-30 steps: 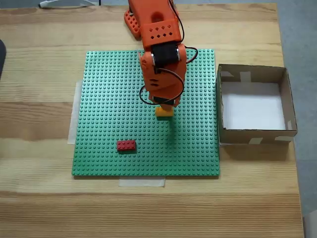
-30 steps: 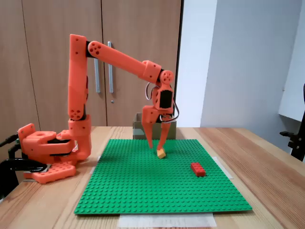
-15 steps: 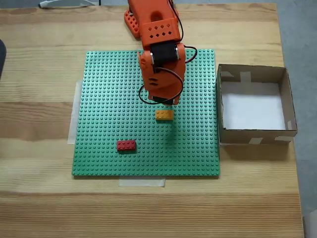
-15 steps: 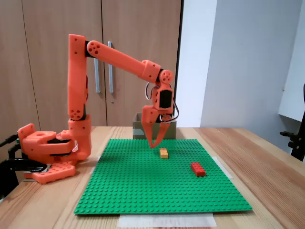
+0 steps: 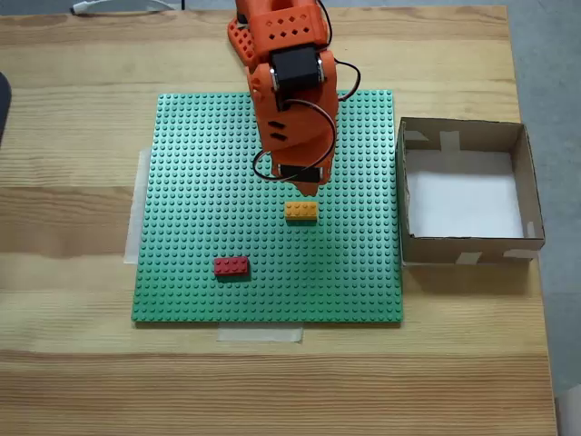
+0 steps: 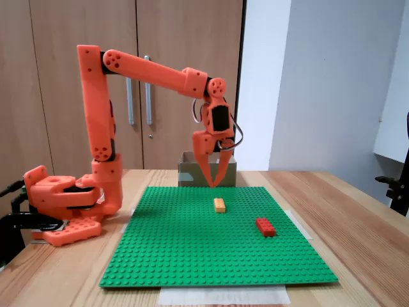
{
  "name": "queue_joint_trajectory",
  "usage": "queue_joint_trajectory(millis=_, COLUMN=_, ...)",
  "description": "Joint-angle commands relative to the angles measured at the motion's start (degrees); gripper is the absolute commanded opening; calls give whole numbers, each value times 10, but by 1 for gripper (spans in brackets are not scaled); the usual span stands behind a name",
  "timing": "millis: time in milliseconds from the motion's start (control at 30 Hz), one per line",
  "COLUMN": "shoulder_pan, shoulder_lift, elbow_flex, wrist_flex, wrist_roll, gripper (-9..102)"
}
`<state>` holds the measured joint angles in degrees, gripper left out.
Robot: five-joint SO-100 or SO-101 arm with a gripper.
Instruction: Pick the yellow lego block and put it in the box.
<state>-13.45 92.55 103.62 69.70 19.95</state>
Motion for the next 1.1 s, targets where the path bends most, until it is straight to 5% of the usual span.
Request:
queue_joint_trajectory(millis=0, shoulder_pan=-2, shoulder_lift=35, elbow_flex=-1, wrist_flex=6, wrist_roll=0, gripper=-1)
queue_joint_trajectory(millis=333, shoulder_pan=-2, shoulder_lift=53, elbow_flex=6, wrist_flex=25, wrist_roll=38, gripper=-1)
queue_joint_trajectory(millis=733, shoulder_pan=4, shoulder_lift=58, elbow_flex=19, wrist_flex=28, wrist_roll=-31, gripper=0)
queue_joint_trajectory(millis=1067, shoulder_pan=8, shoulder_lift=58, elbow_flex=26, wrist_flex=15, wrist_roll=-54, gripper=21)
